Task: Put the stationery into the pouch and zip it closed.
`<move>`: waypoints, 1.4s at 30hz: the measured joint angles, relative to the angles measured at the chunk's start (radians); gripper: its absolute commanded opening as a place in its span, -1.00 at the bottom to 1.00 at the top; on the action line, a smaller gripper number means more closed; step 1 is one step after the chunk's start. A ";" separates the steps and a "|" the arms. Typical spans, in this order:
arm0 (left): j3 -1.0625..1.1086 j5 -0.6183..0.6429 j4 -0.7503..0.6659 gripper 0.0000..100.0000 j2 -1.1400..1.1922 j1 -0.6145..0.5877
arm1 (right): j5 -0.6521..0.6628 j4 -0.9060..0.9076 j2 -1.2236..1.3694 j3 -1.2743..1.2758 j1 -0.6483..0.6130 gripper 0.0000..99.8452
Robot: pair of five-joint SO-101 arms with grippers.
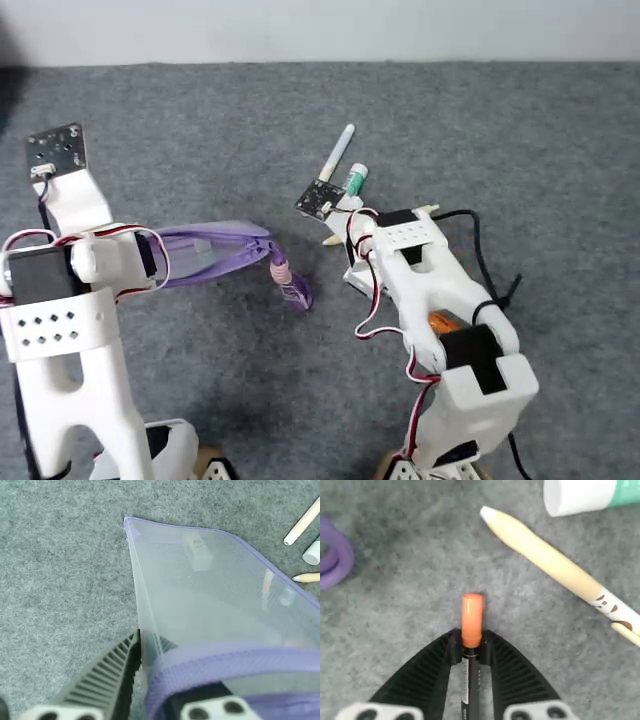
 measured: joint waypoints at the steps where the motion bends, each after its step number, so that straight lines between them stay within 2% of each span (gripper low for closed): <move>1: 0.006 0.000 0.000 -0.97 -0.002 0.000 | 0.000 0.000 -0.009 0.000 -0.002 -0.98; 5: 0.008 0.000 0.000 -0.97 -0.002 0.000 | 0.000 0.017 -0.086 0.003 -0.002 -0.98; 11: 0.008 0.000 0.000 -0.97 -0.002 -0.002 | -0.015 0.170 -0.279 0.003 -0.005 -0.98; 18: 0.008 0.000 0.000 -0.97 -0.002 -0.002 | -0.199 0.347 -0.597 0.003 -0.074 -0.98; 26: 0.008 0.000 0.000 -0.97 -0.002 -0.002 | -0.399 0.420 -0.965 0.003 -0.265 -0.98; 34: 0.008 0.000 0.000 -0.97 -0.002 -0.002 | -0.658 0.269 -1.183 0.003 -0.442 -0.98; 42: 0.008 0.000 0.000 -0.97 -0.002 -0.002 | -0.720 -0.044 -1.227 0.003 -0.569 -0.98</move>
